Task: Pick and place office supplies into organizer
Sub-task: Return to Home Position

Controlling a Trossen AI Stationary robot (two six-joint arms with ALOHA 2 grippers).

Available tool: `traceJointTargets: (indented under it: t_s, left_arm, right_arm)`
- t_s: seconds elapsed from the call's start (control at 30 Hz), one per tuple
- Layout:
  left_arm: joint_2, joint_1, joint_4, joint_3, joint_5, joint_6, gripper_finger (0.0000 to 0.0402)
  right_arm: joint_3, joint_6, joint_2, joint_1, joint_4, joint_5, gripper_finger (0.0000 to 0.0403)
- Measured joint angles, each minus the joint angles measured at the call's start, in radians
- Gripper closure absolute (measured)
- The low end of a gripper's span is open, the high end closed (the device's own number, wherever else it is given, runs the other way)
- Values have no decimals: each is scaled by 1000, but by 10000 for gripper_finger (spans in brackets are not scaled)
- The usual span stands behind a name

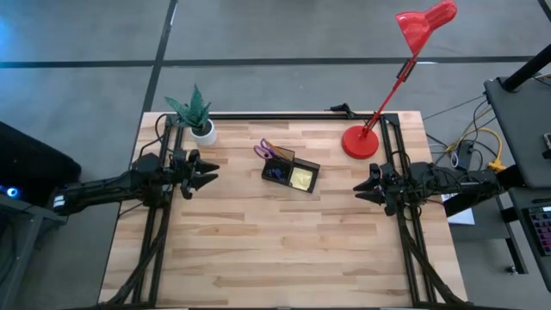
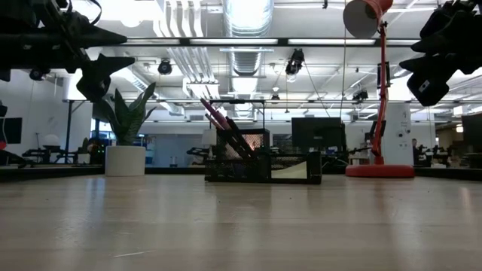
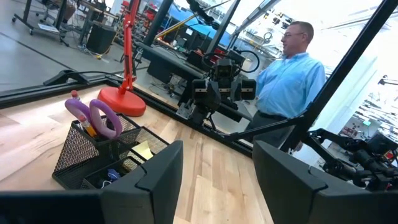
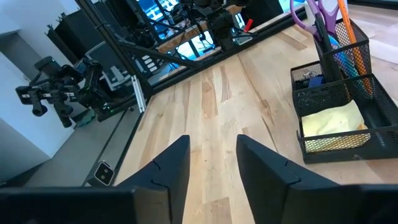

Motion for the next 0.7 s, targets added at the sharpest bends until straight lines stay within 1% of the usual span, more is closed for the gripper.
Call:
traceJointTargets:
  t_s: [0.5, 0.7]
  left_arm:
    - [0, 0, 0, 0, 0, 0, 221]
    - [0, 0, 0, 0, 0, 0, 221]
  right_arm:
    - [0, 0, 0, 0, 0, 0, 273]
    - [0, 0, 0, 0, 0, 0, 279]
